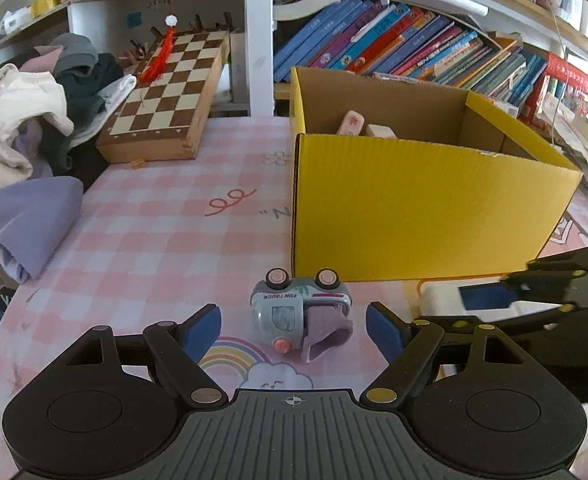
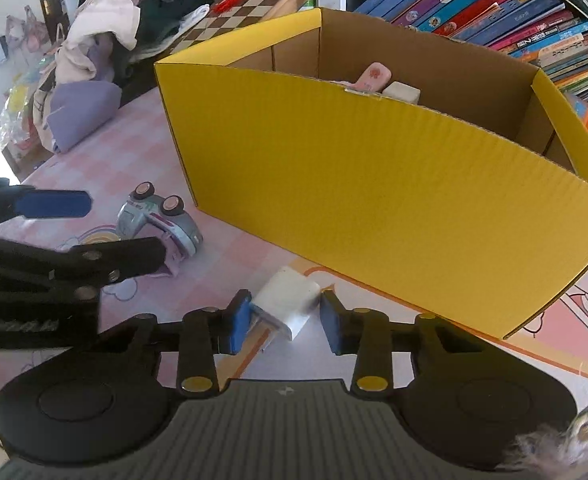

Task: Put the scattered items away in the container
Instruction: 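Grasp the toy car with the left gripper while the right grasps the white charger, then lift the toy car and charger over the yellow box with both grippers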

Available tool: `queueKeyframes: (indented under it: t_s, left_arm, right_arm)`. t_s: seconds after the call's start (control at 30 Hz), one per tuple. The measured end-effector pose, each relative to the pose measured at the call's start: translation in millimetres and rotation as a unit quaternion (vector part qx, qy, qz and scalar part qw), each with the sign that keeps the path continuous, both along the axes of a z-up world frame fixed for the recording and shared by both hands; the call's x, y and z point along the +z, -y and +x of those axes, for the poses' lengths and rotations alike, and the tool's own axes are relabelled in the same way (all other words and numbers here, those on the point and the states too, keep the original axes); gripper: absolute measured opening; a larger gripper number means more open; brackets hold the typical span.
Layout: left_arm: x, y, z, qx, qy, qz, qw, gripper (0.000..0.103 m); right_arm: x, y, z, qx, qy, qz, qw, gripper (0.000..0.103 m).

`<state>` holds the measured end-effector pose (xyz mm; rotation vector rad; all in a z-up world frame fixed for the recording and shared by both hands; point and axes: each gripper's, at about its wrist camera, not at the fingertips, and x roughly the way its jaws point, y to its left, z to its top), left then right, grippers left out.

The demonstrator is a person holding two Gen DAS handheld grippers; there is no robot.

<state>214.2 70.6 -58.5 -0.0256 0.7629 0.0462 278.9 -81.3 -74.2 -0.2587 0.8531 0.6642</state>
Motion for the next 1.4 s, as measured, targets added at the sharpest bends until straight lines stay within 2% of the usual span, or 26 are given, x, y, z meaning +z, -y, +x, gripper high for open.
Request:
queueKeyframes:
  t_s: [0.33, 0.53, 0.63, 1.1, 1.4]
  left_arm:
    - [-13.0, 7.7, 17.1, -0.002, -0.012, 0.017, 0.9998, 0.08]
    - [-20.5, 13.3, 20.1, -0.009, -0.023, 0.025, 0.9994, 0.063]
    - [-21.5, 12.7, 17.4, -0.009, -0.02, 0.025, 0.9994, 0.061]
    - [14.8, 10.8, -20.1, -0.014, 0.03, -0.002, 0.9995, 0.061]
    - [58.2, 14.1, -36.5, -0.031, 0.094, -0.013, 0.995, 0.061]
  right_arm:
    - [4.5, 21.8, -7.2, -0.002, 0.008, -0.012, 1.0, 0.035]
    - [4.8, 29.4, -12.8, -0.005, 0.009, -0.013, 1.0, 0.035]
    - [5.7, 33.1, -15.1, -0.009, 0.01, -0.013, 1.0, 0.035]
    - [22.1, 49.0, -30.9, -0.029, 0.026, 0.003, 0.999, 0.035]
    - [57.6, 60.5, -42.3, -0.034, 0.073, 0.028, 0.996, 0.035]
